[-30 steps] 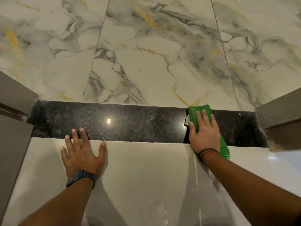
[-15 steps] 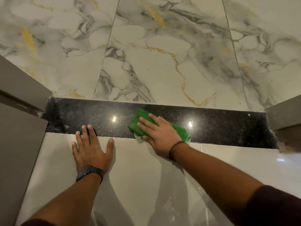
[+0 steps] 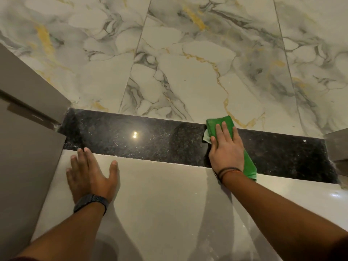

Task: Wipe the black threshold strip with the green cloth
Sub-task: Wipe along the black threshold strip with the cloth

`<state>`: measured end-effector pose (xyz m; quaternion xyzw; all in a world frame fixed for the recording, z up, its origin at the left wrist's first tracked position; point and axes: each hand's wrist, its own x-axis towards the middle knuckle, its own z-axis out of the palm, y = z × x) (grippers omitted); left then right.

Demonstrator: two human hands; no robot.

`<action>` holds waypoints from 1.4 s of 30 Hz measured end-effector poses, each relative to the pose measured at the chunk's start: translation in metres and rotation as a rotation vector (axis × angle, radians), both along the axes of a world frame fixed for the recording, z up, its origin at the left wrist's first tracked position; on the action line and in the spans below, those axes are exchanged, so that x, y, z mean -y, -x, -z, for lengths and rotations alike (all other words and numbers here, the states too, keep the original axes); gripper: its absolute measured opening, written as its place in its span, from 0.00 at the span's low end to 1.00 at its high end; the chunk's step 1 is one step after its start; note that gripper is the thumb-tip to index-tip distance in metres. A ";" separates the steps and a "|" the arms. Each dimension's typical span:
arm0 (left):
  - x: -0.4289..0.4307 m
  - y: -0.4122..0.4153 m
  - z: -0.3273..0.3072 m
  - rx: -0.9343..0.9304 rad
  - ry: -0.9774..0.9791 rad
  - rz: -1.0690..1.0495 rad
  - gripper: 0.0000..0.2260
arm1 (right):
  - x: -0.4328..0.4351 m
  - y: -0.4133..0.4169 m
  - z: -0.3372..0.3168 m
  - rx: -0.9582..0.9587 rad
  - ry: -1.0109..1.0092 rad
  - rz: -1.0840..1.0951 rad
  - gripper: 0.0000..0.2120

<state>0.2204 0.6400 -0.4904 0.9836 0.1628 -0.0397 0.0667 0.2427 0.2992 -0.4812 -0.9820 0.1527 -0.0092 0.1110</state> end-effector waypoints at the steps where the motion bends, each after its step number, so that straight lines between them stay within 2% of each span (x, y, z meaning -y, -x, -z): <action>1: 0.000 0.000 0.000 -0.006 0.000 -0.003 0.39 | -0.012 -0.010 -0.001 -0.011 -0.001 0.007 0.22; 3: -0.001 0.000 0.000 -0.017 0.004 -0.006 0.39 | -0.041 -0.030 -0.003 -0.025 -0.007 -0.039 0.22; 5: -0.002 0.000 -0.001 -0.020 0.005 -0.012 0.39 | -0.079 -0.045 -0.006 -0.039 -0.014 -0.181 0.23; 9: -0.003 -0.003 -0.001 -0.008 0.022 -0.021 0.38 | -0.143 -0.043 -0.008 -0.083 0.001 -0.701 0.23; 12: -0.008 -0.003 -0.002 0.003 0.017 -0.039 0.38 | -0.142 -0.028 -0.009 -0.101 -0.034 -0.942 0.22; 15: -0.015 -0.005 -0.003 0.005 0.003 -0.044 0.37 | -0.098 -0.013 -0.011 -0.095 -0.066 -1.096 0.21; 18: -0.018 -0.007 -0.002 0.007 -0.004 -0.047 0.37 | -0.045 -0.011 -0.011 -0.045 -0.056 -1.103 0.21; 20: -0.018 -0.007 -0.002 0.004 -0.006 -0.051 0.38 | -0.035 -0.019 -0.010 -0.037 -0.075 -0.991 0.21; 26: -0.017 -0.008 0.000 -0.009 -0.005 -0.066 0.38 | -0.104 -0.052 -0.002 0.025 -0.071 -0.466 0.22; 29: -0.018 -0.008 0.000 -0.025 -0.004 -0.072 0.37 | -0.156 -0.074 -0.003 -0.022 -0.056 -0.350 0.23; 31: -0.019 -0.008 0.000 -0.024 0.003 -0.076 0.36 | -0.190 -0.077 -0.003 -0.037 -0.036 -0.462 0.23; 33: -0.020 -0.008 0.000 -0.012 0.006 -0.075 0.35 | -0.212 -0.067 -0.003 -0.036 -0.028 -0.700 0.24; 37: -0.021 -0.007 -0.001 0.005 0.013 -0.078 0.34 | -0.179 -0.045 -0.009 -0.055 -0.116 -1.033 0.21; 39: -0.019 -0.007 -0.002 0.010 0.014 -0.080 0.35 | -0.144 -0.040 -0.008 -0.038 -0.124 -1.074 0.21; 42: -0.018 -0.007 -0.001 0.009 0.012 -0.083 0.35 | -0.118 -0.038 -0.006 -0.002 -0.112 -0.984 0.20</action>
